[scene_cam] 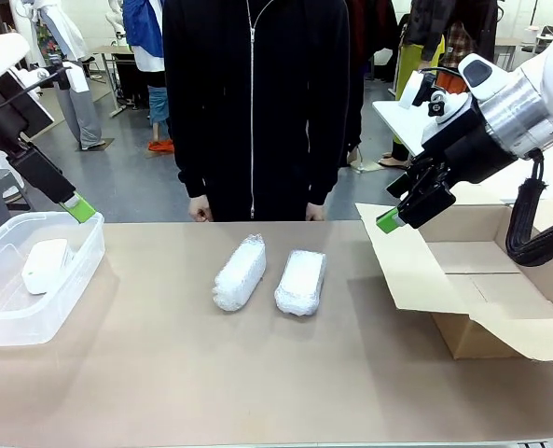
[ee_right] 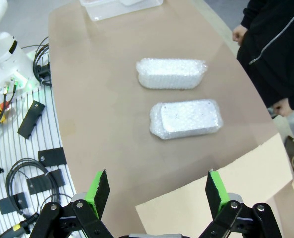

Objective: Separate and place wrapped and unwrapped clocks.
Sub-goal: Pick up the Digital clock indicated by the person.

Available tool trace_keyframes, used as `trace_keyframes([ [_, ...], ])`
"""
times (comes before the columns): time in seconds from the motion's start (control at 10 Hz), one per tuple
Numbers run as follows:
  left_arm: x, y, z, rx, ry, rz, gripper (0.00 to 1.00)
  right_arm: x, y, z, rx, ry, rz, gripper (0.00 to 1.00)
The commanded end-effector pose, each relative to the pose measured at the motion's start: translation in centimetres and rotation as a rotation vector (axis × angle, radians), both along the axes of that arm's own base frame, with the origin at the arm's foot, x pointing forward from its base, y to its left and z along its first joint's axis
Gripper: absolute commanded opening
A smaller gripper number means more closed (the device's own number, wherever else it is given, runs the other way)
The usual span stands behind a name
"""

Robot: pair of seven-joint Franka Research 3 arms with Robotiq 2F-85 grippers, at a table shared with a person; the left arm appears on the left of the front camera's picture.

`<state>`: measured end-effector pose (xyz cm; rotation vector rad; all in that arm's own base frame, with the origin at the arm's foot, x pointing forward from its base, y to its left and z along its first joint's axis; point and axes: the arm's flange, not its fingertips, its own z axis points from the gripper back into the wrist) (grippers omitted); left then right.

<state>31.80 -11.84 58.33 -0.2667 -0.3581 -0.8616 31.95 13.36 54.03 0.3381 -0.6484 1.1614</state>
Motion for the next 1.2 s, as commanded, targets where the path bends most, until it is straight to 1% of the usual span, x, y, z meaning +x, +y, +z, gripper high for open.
trace_keyframes([
  [0.0,-0.12,-0.05,0.19,-0.003,-0.013,0.002,1.0,0.11,0.03,-0.16,0.019,0.011,0.013,1.0],
  [1.1,-0.12,-0.05,0.19,-0.003,-0.013,0.002,1.0,0.11,0.03,-0.16,0.019,0.011,0.013,1.0],
])
